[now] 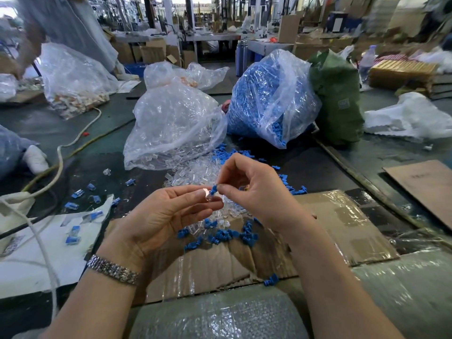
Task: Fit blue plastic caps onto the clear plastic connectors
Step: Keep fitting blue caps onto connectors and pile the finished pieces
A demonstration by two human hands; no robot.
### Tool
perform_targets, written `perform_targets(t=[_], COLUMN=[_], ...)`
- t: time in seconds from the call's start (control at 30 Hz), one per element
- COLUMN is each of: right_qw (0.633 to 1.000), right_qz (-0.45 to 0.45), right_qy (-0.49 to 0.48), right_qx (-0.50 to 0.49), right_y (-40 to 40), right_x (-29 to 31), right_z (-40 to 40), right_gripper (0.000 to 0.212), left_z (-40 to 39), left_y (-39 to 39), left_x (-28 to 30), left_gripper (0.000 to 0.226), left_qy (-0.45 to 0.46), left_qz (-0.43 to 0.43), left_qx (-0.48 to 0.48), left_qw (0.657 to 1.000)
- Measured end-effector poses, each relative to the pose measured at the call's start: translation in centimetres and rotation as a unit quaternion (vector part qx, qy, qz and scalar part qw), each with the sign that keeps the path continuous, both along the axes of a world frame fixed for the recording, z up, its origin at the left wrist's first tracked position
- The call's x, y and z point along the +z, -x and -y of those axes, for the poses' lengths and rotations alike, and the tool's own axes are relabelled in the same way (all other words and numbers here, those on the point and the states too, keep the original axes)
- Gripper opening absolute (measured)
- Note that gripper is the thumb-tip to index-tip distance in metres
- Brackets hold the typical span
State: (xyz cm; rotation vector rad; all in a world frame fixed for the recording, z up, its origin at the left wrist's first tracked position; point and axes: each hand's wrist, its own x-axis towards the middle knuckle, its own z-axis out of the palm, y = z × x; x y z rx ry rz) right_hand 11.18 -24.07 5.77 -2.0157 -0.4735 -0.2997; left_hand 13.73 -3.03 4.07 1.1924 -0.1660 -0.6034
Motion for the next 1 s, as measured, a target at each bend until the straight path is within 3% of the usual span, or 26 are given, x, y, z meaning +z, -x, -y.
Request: perform_targets(t=[0.13,0.4,0.57,0.63,0.7,0.77,1.0], right_qw=[1.0,0.999,0.999,0.976,0.896,0.846,0.847], right_qz=[0.0,0.013,-0.022,-0.059,-0.169,-0.259,-0.268], right_qy=[0.03,0.041,0.02,0.112,0.287,0.352,0.382], right_qx=[0.008,0.009,-0.037,-0.175,-0.293,-0.306,-0.256], right_y=[0.1,0.0,-0.3,-0.7,-0.9,-1.0,-0.6], right_x=[0.1,-0.1,-0.1,-0.4,-0.8,-1.1,-0.8], right_z=[-0.1,-0.3,0.6,1.8,3.1,3.5,2.5], right_gripper=[0.014,0.015,0.015,0.027,0.054,0.063,0.039], left_z=[0.0,0.8,0.8,0.8,0.8,0.8,1.0], left_y=[0.1,0.3,0.4,0.5,0.6,0.5,0.3], left_x=[0.2,-0.1,-0.3,-0.5,-0.7,-0.7,-0.3], left_gripper=[0.038,0.018,0.027,0.027,0.025,0.022,0.017], left_qy=[-0.003,-0.047,-0.047,-0.035,-0.024,-0.018,-0.008], left_qz=[0.025,0.095,0.097,0.082,0.075,0.075,0.075], left_qx=[-0.016,0.041,0.057,0.088,0.112,0.126,0.146], left_qw=[1.0,0.994,0.993,0.992,0.991,0.989,0.986])
